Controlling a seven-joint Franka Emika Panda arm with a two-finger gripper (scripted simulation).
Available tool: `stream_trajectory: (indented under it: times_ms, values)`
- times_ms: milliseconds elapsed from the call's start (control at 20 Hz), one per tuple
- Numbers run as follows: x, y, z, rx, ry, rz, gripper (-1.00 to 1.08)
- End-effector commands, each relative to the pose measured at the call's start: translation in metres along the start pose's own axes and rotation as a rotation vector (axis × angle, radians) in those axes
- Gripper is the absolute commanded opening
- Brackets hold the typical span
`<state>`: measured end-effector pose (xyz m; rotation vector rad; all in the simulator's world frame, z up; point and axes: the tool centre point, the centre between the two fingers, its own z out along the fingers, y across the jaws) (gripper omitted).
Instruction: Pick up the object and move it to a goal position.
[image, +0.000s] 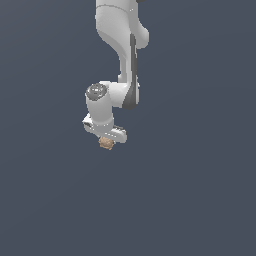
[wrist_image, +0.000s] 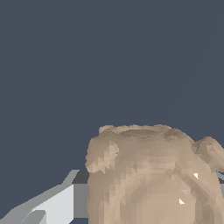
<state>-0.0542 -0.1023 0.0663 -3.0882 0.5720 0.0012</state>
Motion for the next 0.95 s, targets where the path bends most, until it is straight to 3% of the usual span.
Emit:
stream_trajectory:
  times_ms: [0,450,900]
  values:
    - [-0.004,0.028,-0.008,0.0,0.001,0.001,-1.0]
    - [-0.013,0.105,-0.029,0.0,0.001,0.001,-1.0]
    - [-0.013,0.126,-0.035,0.0,0.001,0.001,-1.0]
